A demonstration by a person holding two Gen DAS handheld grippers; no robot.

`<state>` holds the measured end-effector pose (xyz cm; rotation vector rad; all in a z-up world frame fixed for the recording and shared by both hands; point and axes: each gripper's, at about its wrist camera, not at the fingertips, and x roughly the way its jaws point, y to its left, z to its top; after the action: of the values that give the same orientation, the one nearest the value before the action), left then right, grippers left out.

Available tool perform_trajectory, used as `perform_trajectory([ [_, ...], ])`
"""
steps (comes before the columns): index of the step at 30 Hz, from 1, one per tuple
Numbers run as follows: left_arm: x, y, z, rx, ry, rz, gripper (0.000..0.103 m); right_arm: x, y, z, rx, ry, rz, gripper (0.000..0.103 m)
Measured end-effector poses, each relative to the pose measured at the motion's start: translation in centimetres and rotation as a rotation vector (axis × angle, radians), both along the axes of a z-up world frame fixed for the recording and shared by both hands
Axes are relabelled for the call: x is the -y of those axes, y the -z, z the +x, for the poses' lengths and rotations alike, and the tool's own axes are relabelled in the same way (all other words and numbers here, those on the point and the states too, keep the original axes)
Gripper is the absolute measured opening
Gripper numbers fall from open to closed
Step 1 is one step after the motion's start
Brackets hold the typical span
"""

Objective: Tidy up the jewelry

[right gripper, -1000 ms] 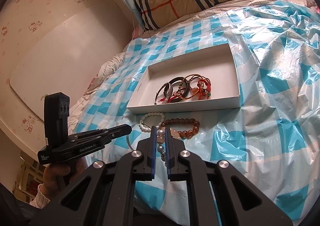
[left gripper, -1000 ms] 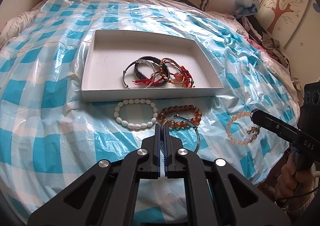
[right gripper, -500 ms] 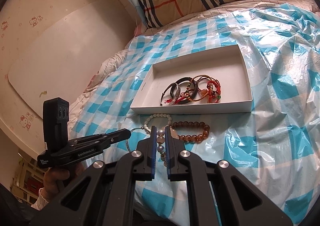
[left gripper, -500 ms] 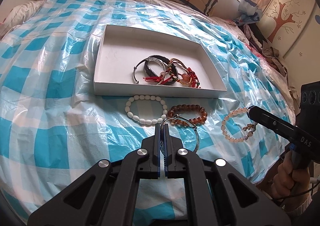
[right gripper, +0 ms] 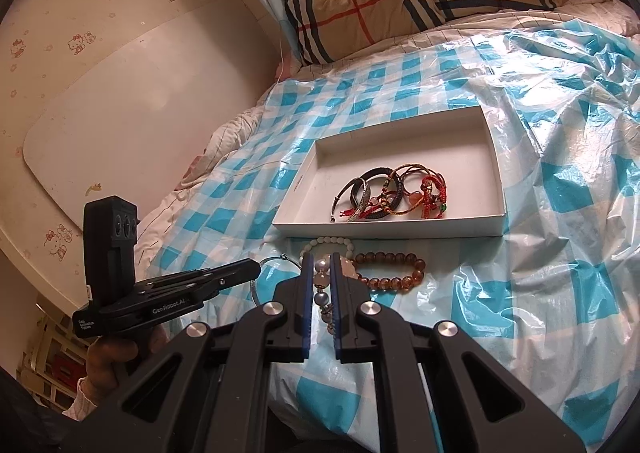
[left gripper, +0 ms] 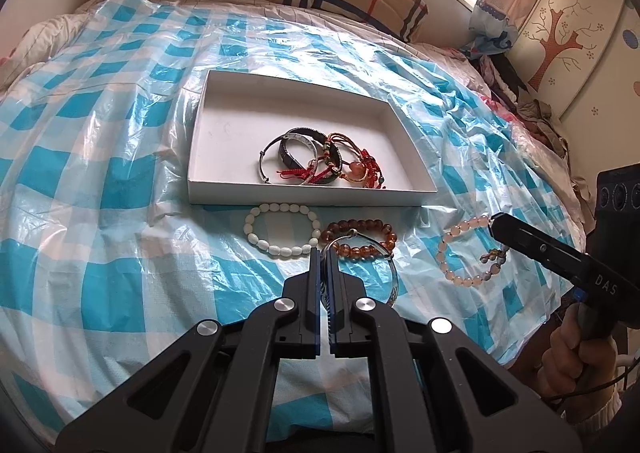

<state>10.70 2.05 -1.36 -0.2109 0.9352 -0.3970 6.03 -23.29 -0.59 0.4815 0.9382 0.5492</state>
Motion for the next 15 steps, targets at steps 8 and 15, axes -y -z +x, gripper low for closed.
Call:
perform_trajectory([
  [8,0.2,-0.2,-0.2,0.0,0.005,0.002,0.002,0.2,-0.1,-0.2,0.003,0.001,0.001,0.009],
  [15,0.3,0.8,0.2,-0.019,0.005,0.003,0.002,0.4,0.5,-0.1,-0.013,-0.005,0.006,0.009],
])
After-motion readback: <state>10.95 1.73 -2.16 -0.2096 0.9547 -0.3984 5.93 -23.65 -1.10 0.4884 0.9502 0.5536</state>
